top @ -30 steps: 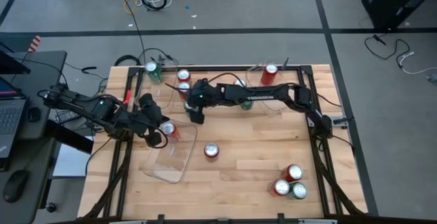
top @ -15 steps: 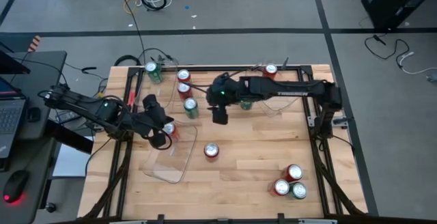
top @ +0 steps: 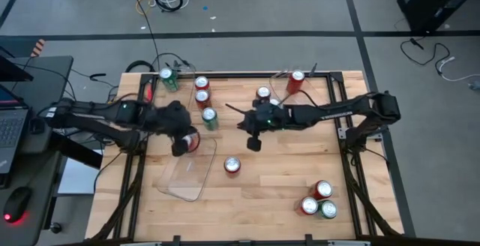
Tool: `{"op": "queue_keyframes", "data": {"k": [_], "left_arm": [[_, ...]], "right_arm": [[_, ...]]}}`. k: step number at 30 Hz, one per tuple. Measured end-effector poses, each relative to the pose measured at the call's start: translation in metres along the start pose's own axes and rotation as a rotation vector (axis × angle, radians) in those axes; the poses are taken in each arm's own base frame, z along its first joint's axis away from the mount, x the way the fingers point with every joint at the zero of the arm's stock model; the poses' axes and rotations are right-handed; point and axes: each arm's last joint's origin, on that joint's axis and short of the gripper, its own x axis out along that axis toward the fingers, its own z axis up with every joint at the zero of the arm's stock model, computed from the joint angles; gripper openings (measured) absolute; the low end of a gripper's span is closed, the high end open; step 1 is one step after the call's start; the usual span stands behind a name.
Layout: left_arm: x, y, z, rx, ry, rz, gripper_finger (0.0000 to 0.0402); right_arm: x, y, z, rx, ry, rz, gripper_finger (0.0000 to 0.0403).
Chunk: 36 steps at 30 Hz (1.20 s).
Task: Sort soda cans
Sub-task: Put the top middle soda can into the top left transparent bin
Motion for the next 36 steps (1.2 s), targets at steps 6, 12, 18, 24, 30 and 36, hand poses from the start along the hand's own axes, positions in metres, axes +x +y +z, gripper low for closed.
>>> {"op": "queue_keyframes", "data": {"k": [6,12,18,24,30,36], "left_arm": [[0.014,0.021,0.022,-0.008,0.078,0.005,0.0011],[0.036,0.023,0.045,0.028,0.143,-0.062,0.0051],[0.055,0.02,0.061,0.044,0.229,-0.071,0.0127],[0.07,0.02,0.065,0.051,0.289,-0.015,0.0212],[0.073,0.023,0.062,0.068,0.319,0.092,0.0252],[0.075,0.039,0.063,0.037,0.333,0.174,0.0254]], "right_arm": [[-0.003,0.013,-0.008,-0.014,-0.003,0.034,0.0005],[-0.005,0.02,-0.008,-0.025,-0.011,0.051,0.0007],[-0.005,0.023,-0.009,-0.039,-0.001,0.058,0.0001],[-0.005,0.023,-0.01,-0.042,0.007,0.057,0.0002],[-0.005,0.023,-0.01,-0.045,0.014,0.057,0.0002],[-0.005,0.024,-0.011,-0.051,0.016,0.058,0.0001]]}}
